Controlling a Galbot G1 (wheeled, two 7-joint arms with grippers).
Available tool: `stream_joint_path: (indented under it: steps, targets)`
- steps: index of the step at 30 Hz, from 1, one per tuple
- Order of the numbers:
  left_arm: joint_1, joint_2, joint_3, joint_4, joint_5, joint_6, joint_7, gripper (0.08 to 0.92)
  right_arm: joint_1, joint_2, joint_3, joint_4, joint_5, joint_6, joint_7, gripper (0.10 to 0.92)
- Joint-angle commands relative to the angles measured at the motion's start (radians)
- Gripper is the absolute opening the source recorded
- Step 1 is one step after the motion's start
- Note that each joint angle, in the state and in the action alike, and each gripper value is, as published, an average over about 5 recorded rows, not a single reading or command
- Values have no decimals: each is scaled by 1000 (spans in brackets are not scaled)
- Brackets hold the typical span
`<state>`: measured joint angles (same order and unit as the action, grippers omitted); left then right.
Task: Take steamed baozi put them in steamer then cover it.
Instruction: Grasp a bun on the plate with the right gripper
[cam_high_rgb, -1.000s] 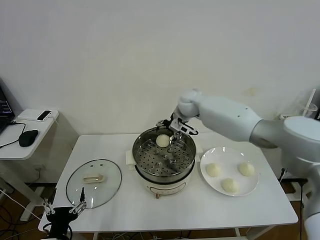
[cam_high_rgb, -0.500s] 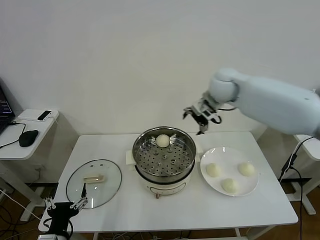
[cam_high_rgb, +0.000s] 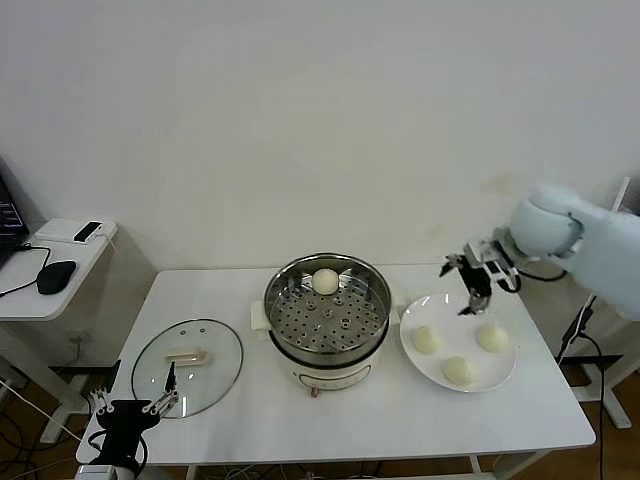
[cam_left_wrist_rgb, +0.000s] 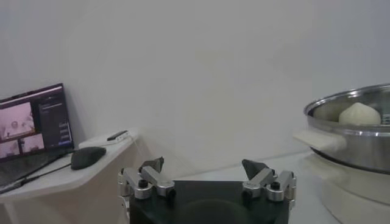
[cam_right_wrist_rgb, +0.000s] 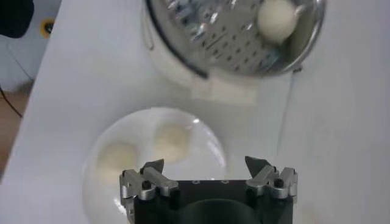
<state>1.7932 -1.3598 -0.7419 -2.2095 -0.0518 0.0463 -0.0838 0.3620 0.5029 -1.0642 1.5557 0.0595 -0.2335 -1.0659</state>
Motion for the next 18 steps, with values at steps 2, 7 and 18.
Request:
stream_joint_path:
  steps: [2, 7, 18]
  targets:
    - [4, 0, -2, -2, 1, 1, 1, 823, -318, -4, 192, -75, -106, -30, 29, 823]
    - [2, -1, -11, 0, 1, 5, 4, 823, -386, 69, 232, -161, -129, -19, 49, 823]
    - [-9, -5, -14, 3, 6, 18, 10, 823, -420, 215, 264, -278, -149, 8, 90, 823]
